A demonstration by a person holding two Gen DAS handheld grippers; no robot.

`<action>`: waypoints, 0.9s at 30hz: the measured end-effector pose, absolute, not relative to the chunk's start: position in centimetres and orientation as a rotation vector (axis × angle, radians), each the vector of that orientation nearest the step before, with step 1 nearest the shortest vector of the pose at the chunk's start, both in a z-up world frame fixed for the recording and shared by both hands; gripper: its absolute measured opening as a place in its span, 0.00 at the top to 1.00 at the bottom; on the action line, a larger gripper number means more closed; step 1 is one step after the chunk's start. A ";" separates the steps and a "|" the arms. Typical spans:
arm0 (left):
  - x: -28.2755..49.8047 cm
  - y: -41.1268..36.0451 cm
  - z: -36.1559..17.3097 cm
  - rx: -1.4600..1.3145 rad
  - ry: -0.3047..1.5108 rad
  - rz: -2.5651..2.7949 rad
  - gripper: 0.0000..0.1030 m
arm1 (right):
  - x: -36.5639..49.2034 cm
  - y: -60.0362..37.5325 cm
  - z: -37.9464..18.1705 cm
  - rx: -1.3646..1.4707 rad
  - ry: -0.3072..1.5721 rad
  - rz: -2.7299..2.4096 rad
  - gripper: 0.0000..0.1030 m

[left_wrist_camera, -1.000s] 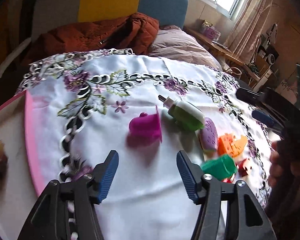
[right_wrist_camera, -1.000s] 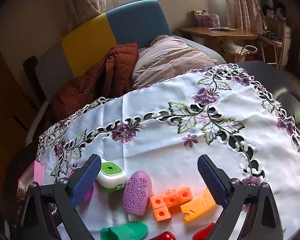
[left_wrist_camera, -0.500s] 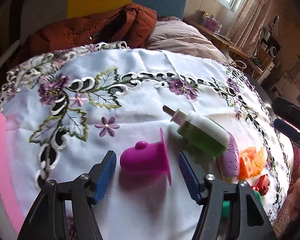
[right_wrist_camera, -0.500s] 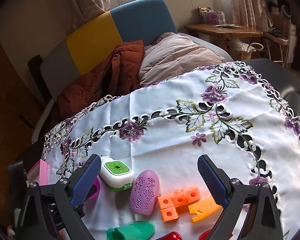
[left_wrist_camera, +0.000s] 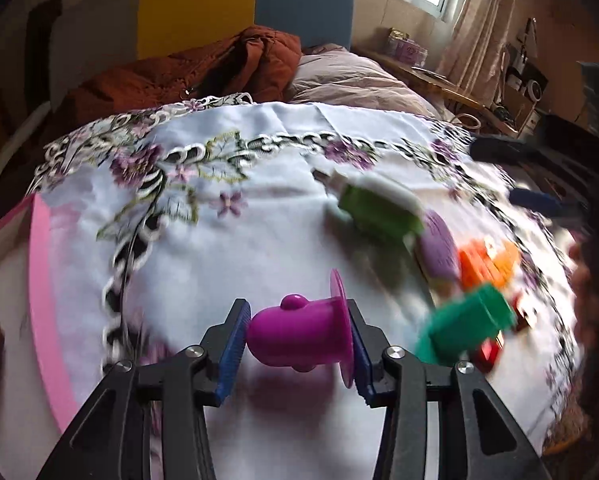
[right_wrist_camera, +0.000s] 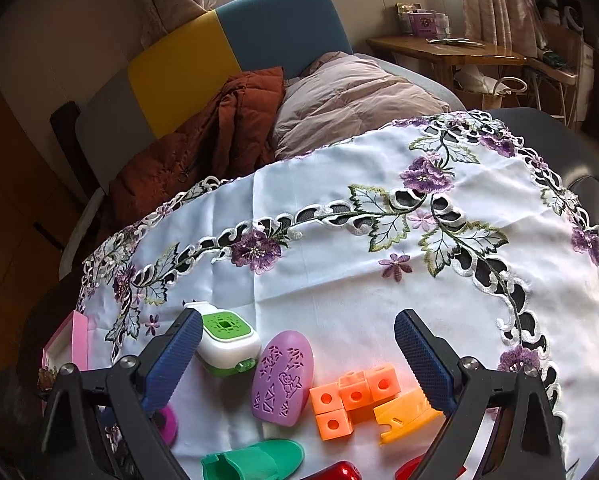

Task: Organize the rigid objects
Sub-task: 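Lift the magenta toy with the left gripper while the right gripper grasps the white-green plug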

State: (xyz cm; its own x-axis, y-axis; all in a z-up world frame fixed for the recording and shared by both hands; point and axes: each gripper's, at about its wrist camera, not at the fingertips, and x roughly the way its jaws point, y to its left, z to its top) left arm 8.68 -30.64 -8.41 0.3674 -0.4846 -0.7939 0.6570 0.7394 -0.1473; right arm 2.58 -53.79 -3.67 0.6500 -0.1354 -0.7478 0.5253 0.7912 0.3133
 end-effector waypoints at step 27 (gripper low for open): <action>6.1 -28.3 -9.6 0.141 0.932 -0.759 0.55 | 14.1 -45.4 -9.0 0.010 1.244 -0.104 0.48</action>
